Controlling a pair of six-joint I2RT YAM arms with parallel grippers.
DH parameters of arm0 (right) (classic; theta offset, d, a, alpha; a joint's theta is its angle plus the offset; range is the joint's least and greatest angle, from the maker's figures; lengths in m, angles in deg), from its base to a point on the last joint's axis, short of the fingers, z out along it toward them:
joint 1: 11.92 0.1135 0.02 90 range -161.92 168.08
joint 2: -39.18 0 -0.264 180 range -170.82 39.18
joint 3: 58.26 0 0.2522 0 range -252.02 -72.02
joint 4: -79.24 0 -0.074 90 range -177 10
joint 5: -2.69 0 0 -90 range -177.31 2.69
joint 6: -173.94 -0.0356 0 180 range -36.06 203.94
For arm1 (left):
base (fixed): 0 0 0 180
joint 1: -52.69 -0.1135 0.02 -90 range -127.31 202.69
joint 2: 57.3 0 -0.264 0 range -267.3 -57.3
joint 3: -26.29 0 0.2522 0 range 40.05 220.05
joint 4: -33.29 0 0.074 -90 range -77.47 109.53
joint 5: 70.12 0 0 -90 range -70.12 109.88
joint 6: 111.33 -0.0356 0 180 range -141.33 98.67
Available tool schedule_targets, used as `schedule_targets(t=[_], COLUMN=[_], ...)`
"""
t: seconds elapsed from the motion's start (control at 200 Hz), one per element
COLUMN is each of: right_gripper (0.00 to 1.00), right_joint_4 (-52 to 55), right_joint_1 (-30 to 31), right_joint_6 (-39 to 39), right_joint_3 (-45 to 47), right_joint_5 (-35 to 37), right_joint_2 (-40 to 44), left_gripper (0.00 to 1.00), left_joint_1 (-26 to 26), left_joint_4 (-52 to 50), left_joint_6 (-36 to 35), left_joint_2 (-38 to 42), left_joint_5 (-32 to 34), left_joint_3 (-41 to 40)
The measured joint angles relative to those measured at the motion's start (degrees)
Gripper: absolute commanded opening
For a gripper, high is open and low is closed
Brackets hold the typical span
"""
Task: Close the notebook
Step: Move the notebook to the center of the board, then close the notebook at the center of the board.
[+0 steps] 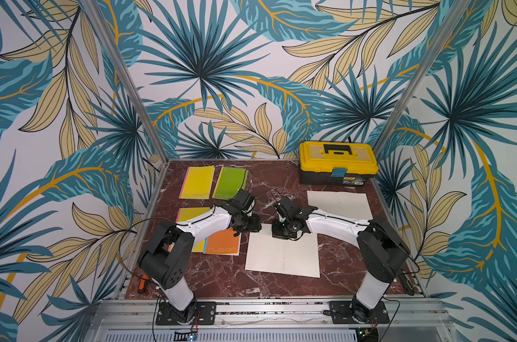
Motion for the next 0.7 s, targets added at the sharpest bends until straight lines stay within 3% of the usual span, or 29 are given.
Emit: schedule_targets(t=[0.325,0.701], right_gripper=[0.13,0.13], right_joint_4=[-9.6,-14.1], right_joint_1=[0.0,0.1], right_joint_6=[-0.4,-0.6], right_joint_3=[13.2,17.5], right_joint_5=[0.3,1.9], right_joint_2=[5.0,8.1], left_gripper=[0.58,0.58], left_joint_1=[0.0,0.9], left_joint_4=[9.4,15.5], left_joint_6=[1.9,3.4], left_joint_2=[6.2,6.6], left_joint_5=[0.6,2.3], left_joint_3=[-12.6,-16.0])
